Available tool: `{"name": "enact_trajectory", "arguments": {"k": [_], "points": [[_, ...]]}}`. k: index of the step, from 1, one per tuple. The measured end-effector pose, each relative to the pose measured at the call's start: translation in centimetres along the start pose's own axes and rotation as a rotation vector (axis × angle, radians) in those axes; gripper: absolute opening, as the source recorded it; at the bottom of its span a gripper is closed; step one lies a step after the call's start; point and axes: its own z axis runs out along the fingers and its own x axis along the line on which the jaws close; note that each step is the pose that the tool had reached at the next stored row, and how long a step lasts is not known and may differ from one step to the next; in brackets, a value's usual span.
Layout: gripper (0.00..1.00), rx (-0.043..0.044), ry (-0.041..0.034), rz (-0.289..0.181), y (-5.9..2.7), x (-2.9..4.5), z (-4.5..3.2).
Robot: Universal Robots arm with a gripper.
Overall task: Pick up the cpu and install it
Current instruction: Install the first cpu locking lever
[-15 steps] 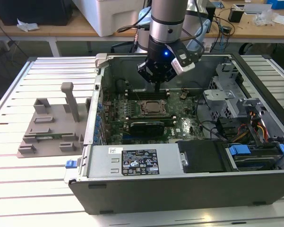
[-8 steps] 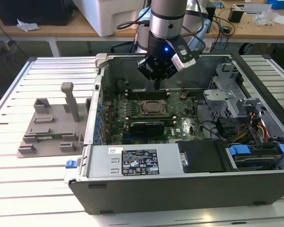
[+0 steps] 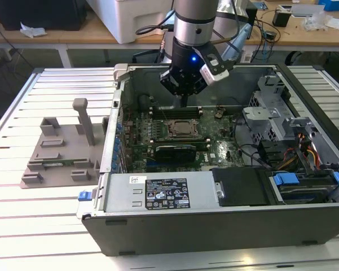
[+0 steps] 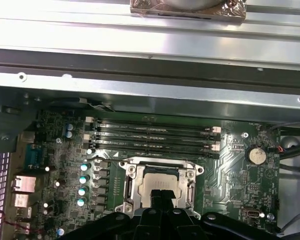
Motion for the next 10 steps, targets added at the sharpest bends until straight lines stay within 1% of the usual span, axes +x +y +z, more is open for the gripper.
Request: {"name": "enact_trajectory", "arguments": {"k": [3, 7, 9, 10], "points": [[0.11, 0.0003, 0.0001, 0.0, 0.01, 0.2, 0.01], [0.11, 0.0003, 0.0, 0.0, 0.06, 0.8, 0.03], [0.11, 0.0004, 0.0001, 0.0, 0.14, 1.45, 0.05], [0.11, 0.0005, 0.0002, 0.0, 0.22, 1.93, 0.08]]}}
